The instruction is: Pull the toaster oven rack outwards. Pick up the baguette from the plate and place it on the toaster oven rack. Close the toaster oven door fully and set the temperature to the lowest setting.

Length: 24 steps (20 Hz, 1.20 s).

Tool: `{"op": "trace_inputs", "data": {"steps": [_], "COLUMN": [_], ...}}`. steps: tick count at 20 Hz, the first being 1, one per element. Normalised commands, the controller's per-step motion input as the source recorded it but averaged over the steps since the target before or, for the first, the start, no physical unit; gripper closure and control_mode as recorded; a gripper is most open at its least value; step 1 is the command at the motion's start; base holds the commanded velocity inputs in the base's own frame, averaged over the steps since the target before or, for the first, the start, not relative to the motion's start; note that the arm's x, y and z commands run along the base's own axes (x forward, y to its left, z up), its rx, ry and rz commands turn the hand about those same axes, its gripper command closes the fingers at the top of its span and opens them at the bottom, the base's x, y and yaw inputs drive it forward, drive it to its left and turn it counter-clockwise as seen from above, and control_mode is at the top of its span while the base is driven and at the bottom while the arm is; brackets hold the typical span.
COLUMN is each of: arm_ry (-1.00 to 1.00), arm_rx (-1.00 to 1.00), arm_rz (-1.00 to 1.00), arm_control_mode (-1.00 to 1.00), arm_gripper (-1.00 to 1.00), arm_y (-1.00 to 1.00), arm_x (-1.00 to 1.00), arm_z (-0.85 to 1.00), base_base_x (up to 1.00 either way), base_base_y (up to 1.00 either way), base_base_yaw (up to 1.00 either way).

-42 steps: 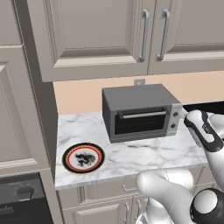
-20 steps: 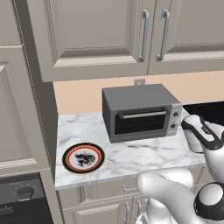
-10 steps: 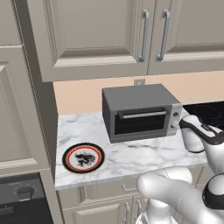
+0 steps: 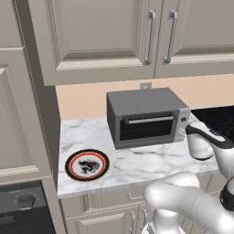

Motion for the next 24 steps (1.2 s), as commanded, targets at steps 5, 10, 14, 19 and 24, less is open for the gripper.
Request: {"op": "trace_inputs", "data": {"steps": [5, 10, 14, 19, 24], "arm_ry": [0.0, 0.0, 0.0, 0.0, 0.0], "arm_rx": [0.0, 0.0, 0.0, 0.01, 0.0], "arm_rz": [0.0, -0.01, 0.0, 0.0, 0.0], "arm_control_mode": [-1.0, -1.0, -1.0, -1.0, -1.0], "arm_gripper": [-1.0, -1.0, -1.0, -1.0, -1.0], "arm_y": [0.0, 0.0, 0.0, 0.04, 0.0], "arm_x": [0.29, 0.28, 0.1, 0.0, 0.06], "arm_z": [-0.25, -0.19, -0.24, -0.07, 0.0], "base_base_x": [0.0, 0.0, 0.0, 0.0, 0.0], "base_base_y": [0.0, 0.0, 0.0, 0.0, 0.0], "base_base_yaw": [0.0, 0.0, 0.0, 0.0, 0.0]}}
